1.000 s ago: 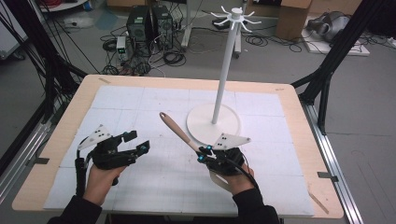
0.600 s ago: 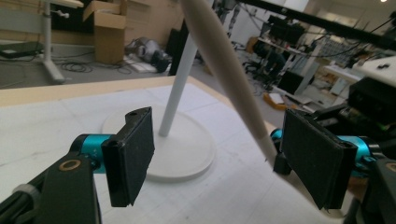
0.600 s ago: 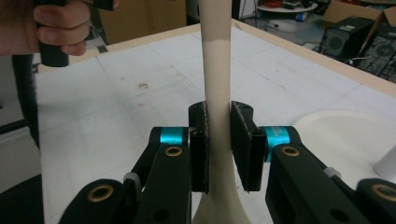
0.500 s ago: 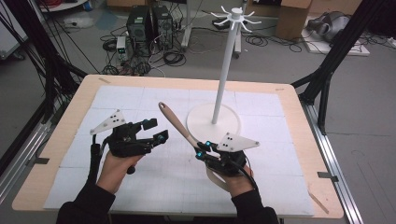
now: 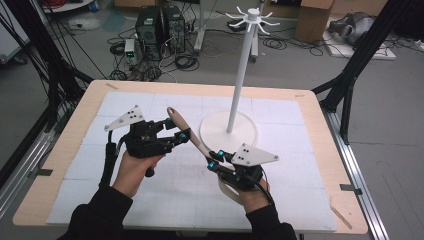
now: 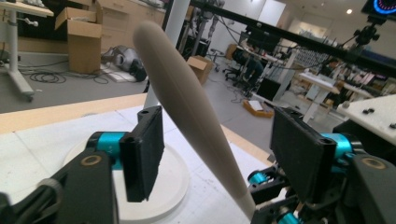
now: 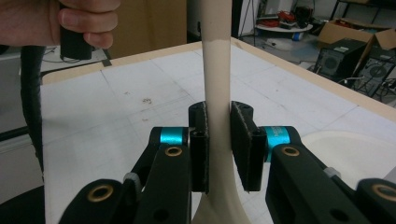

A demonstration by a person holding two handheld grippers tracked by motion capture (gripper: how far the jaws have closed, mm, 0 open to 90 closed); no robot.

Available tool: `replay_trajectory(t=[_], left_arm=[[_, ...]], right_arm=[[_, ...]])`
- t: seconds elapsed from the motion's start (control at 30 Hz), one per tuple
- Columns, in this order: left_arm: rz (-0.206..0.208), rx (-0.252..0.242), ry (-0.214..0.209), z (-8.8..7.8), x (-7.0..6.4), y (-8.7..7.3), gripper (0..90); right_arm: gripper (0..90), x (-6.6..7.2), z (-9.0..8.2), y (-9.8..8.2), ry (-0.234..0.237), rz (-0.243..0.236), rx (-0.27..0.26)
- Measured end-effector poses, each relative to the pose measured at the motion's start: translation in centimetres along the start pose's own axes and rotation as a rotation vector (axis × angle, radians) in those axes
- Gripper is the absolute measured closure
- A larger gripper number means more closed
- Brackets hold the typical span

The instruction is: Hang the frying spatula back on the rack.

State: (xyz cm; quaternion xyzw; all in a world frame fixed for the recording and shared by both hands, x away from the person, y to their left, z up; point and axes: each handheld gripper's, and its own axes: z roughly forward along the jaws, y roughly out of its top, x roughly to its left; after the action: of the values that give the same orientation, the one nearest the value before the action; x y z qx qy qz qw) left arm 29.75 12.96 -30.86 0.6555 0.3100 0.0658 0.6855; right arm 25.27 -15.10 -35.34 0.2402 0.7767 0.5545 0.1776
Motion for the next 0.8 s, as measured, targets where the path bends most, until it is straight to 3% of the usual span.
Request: replay_trajectory(t=[0.43,0.53,0.8], left_arm=[[-0.035,-0.004,0.039,0.2,-0.3,0.3,57.5],[-0.072,-0.033,0.023,0.3,-0.3,0.6,66.7],[-0.091,-0.044,-0.019,0.6,-0.8,1.1,70.5]], right_arm=[[77.5,0.2,0.2,0.1,-0.018,0.001,-0.012],[77.5,0.3,0.2,0.1,-0.025,-0.002,-0.014],[77.4,0.3,0.2,0.2,-0.031,-0.011,-0.022]])
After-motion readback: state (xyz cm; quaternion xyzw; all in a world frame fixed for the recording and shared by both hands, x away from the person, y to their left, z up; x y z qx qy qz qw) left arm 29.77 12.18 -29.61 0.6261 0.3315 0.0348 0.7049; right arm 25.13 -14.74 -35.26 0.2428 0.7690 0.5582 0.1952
